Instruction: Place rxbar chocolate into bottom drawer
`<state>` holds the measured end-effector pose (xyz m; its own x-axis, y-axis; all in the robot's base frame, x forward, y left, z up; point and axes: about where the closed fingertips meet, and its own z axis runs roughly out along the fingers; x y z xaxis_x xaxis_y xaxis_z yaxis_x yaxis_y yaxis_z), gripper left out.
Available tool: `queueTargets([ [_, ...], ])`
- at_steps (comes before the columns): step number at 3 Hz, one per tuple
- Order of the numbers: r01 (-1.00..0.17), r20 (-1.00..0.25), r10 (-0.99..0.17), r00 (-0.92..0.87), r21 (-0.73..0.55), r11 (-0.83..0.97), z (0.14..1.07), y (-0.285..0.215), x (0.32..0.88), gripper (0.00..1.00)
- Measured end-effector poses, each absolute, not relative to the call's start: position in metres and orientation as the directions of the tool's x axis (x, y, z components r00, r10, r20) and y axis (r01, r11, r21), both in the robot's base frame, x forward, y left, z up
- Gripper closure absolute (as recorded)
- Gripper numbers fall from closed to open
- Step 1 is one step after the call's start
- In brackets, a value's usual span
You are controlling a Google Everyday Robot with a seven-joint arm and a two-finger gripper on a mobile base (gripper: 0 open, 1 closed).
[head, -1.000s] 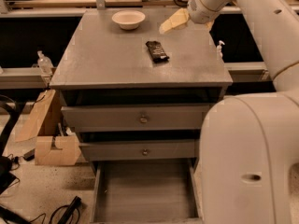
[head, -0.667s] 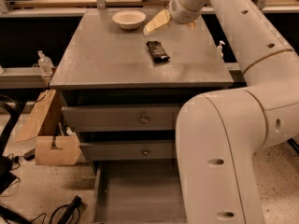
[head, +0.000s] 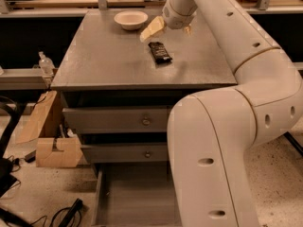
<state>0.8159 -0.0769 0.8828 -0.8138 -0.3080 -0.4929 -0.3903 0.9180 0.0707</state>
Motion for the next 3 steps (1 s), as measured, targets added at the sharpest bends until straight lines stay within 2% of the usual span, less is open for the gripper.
queueTargets([
  [2, -0.370, -0.419, -0.359, -0.834, -0.058, 0.927, 0.821, -0.067, 0.840, 0.00],
  [3, -0.358, -0.375, -0.356, -0.856, -0.068, 0.931, 0.794, -0.069, 0.840, 0.14],
])
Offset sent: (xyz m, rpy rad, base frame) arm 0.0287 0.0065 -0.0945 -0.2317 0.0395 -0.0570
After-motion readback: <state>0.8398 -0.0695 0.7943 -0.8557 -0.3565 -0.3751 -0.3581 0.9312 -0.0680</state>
